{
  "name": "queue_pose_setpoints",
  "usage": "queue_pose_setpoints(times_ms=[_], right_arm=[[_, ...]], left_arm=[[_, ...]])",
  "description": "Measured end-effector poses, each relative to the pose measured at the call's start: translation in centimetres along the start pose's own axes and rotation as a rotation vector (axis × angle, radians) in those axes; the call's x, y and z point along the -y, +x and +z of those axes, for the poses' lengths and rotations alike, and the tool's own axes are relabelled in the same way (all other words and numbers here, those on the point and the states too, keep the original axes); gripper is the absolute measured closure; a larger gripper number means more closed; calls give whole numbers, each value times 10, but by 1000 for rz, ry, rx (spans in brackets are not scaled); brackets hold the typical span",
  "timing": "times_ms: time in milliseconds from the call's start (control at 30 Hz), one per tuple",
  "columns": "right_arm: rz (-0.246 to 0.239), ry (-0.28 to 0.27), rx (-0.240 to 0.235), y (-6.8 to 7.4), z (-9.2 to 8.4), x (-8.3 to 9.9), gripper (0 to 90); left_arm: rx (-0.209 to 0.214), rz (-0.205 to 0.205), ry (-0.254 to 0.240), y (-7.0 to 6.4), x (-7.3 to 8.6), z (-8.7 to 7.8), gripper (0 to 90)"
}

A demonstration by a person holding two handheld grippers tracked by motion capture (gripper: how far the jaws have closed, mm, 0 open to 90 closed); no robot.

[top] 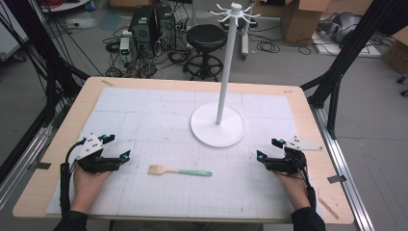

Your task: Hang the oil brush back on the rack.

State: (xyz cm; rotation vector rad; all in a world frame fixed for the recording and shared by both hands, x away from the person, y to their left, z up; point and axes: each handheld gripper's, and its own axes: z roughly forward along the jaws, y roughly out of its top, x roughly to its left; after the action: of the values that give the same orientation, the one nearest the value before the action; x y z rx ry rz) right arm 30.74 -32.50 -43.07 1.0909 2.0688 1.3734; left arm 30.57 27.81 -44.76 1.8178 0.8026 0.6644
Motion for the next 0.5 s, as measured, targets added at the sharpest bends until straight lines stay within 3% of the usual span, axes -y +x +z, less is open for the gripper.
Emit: queue_pose_setpoints(times_ms=[67,133,200,333,500], right_arm=[[1,1,2,-1,1,0,169],[-1,4,1,-1,1,1,169],[6,11,-1,-1,2,1,169],[2,10,-2,-1,3,1,170],[3,3,-5,-2,2,1,170]], left_arm=[[4,-2,-2,0,0,0,162],[30,-31,-21,1,-1,-1,157],[72,-64,-93,0,-4,-1,137],[111,-71,-127,-3,-12,-2,133],[200,-72,-168,-14,-29,2,131]])
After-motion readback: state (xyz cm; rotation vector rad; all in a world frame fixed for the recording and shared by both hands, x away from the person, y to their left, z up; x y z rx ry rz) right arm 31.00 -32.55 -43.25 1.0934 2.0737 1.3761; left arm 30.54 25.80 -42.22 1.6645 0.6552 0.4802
